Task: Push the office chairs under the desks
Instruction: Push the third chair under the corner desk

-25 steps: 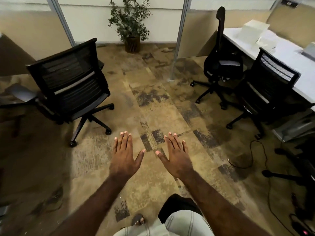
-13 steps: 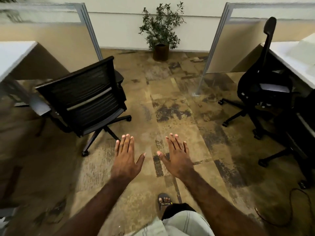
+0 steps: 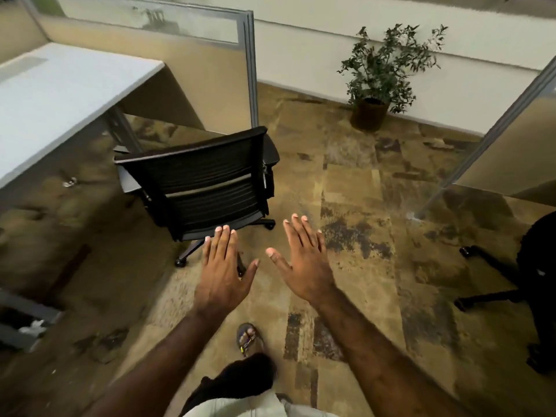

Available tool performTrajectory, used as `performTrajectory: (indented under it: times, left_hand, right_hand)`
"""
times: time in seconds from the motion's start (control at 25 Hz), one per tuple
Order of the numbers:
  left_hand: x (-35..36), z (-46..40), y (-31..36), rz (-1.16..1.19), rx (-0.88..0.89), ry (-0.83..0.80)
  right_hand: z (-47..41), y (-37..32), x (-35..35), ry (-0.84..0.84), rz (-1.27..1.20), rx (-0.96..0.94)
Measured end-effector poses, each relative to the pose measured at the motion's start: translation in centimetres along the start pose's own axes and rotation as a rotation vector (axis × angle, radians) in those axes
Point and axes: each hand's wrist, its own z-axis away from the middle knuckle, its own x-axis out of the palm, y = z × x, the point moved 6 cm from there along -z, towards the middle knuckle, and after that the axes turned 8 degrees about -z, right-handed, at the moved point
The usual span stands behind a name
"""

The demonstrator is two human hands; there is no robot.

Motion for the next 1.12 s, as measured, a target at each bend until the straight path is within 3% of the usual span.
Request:
performTrajectory:
  times: [0.48, 0.6, 0.88, 1.0, 1.12]
  left_hand:
    - [-4.3, -17.2, -6.2, 0.104, -0.195, 0.462]
    - [-5.4, -20.0, -8.9, 0.049, -0.246, 0.433]
    - [-5.4, -23.1, -17.3, -0.018, -0.556, 0.238]
    - [-5.0, -23.5, -18.8, -0.053, -0.653, 0.267]
    - [-4.3, -23.0, -18.6, -0.143, -0.642, 0.354]
  right_hand:
    - [-23.3, -5.3, -1.6, 0.085, -0.043, -0.344]
    - [-27.6, -6.4, -2.2, 0.097, -0.030, -0.384]
    - [-34.8, -7.4, -1.2, -0.011, 0.055, -0.444]
    - [-37.5, -6.8, -0.2, -0.125, 0.109, -0.465]
    - [-37.7, -5.9, 0.5, -0.145, 0.212, -0.498]
